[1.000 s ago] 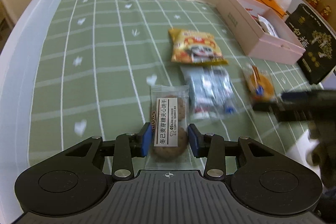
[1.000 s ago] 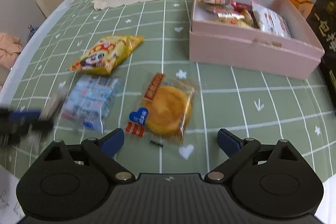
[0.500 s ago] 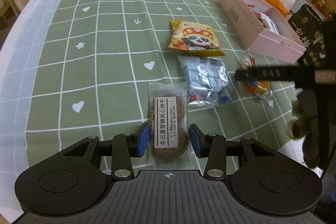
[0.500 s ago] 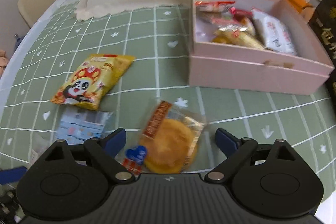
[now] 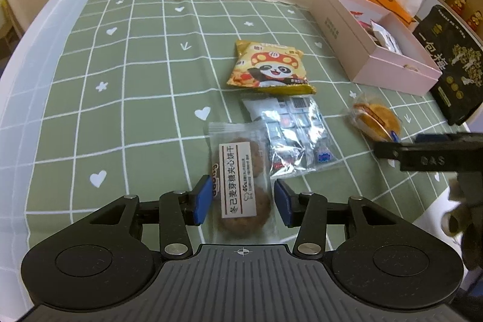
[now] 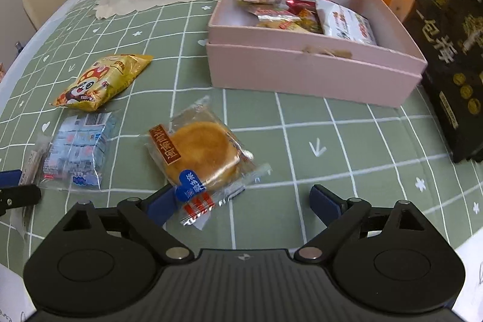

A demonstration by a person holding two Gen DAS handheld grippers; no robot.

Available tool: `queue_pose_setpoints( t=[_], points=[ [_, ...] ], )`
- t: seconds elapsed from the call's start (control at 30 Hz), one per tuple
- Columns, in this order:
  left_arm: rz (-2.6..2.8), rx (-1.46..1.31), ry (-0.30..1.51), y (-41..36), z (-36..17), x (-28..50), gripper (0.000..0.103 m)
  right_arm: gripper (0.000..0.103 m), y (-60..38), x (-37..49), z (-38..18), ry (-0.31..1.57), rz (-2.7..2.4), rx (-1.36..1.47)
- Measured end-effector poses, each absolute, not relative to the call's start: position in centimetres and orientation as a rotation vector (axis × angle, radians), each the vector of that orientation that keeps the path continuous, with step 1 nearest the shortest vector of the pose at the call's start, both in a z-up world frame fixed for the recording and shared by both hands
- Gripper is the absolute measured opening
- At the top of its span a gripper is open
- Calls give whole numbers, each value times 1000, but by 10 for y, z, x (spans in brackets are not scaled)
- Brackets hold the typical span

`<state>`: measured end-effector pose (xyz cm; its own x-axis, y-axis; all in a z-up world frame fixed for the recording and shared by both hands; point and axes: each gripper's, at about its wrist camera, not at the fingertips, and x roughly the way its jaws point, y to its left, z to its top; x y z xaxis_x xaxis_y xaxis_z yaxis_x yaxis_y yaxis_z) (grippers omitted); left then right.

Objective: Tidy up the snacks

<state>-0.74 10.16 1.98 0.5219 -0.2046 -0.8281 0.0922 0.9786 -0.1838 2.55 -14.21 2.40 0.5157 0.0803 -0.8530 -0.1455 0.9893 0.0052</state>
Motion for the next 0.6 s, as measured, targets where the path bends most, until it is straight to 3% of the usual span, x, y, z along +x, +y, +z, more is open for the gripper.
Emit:
queue_pose_setpoints(
  t=[0.27, 0.4, 0.6],
  points=[
    [-180, -163, 1031, 105, 21, -17, 49, 92, -113, 50, 26, 1000, 214, -135],
    [-168, -164, 1032, 104, 21, -16, 49, 56, -111, 41, 34, 1016, 252, -115],
    [-155, -145, 1011, 99, 20, -16, 49, 56, -129, 13, 49, 1054, 268, 20]
  ],
)
